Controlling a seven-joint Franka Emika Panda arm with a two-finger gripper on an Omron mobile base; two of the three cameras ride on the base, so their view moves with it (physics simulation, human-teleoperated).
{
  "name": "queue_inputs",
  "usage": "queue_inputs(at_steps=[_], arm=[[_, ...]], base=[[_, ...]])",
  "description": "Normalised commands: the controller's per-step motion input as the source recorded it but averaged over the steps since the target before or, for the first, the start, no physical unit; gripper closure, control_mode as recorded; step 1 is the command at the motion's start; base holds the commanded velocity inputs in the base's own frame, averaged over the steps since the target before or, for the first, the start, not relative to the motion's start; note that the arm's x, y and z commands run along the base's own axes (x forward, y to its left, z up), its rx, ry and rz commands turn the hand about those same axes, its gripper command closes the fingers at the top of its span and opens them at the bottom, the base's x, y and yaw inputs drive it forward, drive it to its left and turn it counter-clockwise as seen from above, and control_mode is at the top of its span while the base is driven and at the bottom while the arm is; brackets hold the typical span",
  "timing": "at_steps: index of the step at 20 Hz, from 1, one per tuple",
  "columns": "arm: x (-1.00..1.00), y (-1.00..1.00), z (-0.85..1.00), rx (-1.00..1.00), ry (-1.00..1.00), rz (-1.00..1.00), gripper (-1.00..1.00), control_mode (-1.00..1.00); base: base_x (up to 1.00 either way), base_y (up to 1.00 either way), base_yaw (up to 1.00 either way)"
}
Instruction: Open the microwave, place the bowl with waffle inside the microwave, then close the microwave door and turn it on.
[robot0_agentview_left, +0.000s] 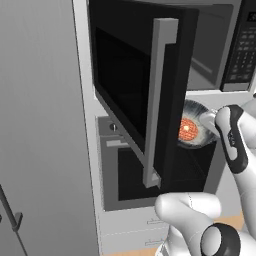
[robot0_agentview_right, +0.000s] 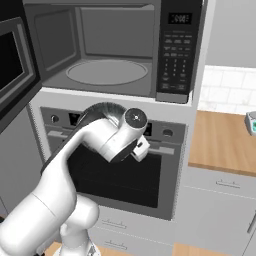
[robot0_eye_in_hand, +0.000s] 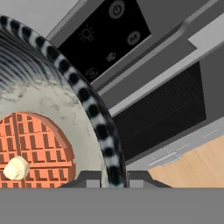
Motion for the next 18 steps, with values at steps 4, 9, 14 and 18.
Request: queue_inputs(at_steps=[4,9,14,18], arm=[[0.00,0.00,0.00,0.00,0.00,0.00,1.00,1.00],[-0.21,0.00,0.08,0.00,-0.10,0.00,1.00,-1.00],[-0.62,0.00,0.57,0.04,-0.34,0.00,1.00,-1.00],[-0.46,0.11,0.99,0.03,-0.40,-0.03,1.00,-1.00]], base=[[0.09,0.12,0.00],[-0.08,0.00,0.00],[0.00,0.00,0.00],[0.00,0.00,0.00]])
